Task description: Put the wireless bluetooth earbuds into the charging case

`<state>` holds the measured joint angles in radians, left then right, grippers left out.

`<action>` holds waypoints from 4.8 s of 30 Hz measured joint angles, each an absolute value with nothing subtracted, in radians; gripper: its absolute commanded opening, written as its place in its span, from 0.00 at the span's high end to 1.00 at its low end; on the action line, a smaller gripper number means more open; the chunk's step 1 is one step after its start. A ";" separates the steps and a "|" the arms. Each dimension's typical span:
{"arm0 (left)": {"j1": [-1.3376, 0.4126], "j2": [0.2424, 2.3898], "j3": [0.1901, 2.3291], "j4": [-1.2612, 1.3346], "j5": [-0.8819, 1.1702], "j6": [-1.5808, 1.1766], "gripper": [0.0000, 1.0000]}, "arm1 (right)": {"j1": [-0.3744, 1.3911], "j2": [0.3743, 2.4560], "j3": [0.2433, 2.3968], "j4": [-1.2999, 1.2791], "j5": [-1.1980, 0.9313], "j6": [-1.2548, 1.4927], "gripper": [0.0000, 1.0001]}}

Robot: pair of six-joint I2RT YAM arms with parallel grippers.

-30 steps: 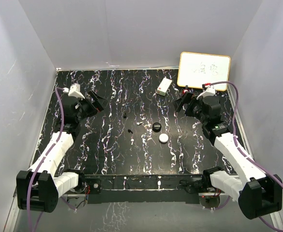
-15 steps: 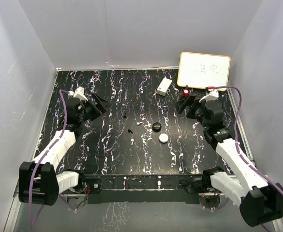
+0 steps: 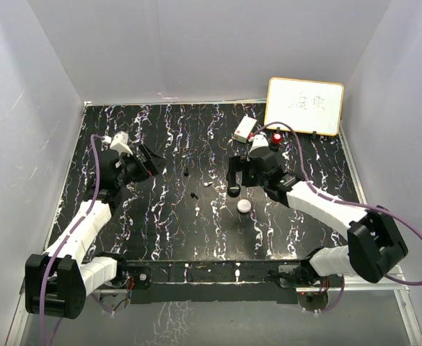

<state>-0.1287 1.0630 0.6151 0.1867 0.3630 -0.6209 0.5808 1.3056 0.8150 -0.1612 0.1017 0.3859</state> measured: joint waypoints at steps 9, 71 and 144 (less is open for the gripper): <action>-0.252 1.084 0.613 0.149 0.310 -0.601 0.01 | 0.601 1.344 0.781 -0.159 0.149 0.382 0.02; -0.534 1.224 0.627 0.163 0.217 -0.628 0.02 | 0.773 1.381 0.625 -0.233 0.206 0.420 0.06; -0.534 1.215 0.627 0.136 0.183 -0.623 0.09 | 0.836 1.503 0.738 -0.286 0.343 0.440 0.69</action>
